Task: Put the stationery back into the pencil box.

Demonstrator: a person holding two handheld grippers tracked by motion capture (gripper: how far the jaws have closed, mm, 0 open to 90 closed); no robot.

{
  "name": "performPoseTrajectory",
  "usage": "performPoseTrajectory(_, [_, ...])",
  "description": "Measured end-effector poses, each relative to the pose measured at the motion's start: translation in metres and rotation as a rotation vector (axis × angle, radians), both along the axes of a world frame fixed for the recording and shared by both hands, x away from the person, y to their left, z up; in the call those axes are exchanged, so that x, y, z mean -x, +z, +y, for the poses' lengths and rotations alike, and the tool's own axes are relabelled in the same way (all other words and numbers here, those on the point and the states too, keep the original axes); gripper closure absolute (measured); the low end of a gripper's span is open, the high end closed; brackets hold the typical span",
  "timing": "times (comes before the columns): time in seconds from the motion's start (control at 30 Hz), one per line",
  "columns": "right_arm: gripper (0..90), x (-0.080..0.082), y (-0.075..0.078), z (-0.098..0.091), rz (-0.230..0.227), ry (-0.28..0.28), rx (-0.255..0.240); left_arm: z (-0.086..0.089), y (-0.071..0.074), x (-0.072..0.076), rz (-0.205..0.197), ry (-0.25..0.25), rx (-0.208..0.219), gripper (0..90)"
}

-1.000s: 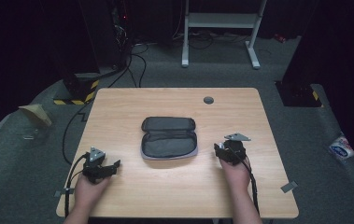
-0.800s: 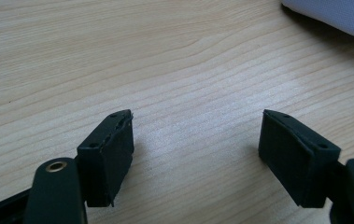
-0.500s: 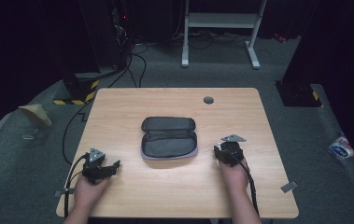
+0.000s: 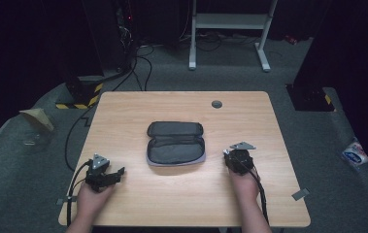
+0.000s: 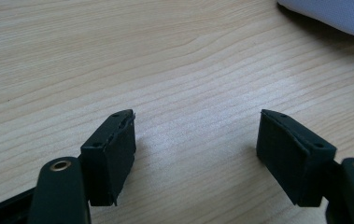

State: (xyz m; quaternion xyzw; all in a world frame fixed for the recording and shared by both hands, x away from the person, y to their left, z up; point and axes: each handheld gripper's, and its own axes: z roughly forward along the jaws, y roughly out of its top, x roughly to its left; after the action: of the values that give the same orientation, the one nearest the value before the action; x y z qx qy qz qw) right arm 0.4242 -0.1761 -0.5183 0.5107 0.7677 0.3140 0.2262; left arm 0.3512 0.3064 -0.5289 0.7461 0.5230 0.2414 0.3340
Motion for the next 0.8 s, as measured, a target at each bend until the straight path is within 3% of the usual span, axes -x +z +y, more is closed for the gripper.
performPoseTrajectory(0.53, [72.8, 0.008, 0.001, -0.008, -0.027, 0.002, 0.001, 0.000, 0.000, 0.001, 0.002, -0.001, 0.006, 29.4])
performPoseTrajectory(0.8, [72.8, 0.018, 0.010, -0.007, -0.076, 0.018, 0.001, 0.000, 0.000, 0.000, -0.001, -0.007, 0.005, 29.6])
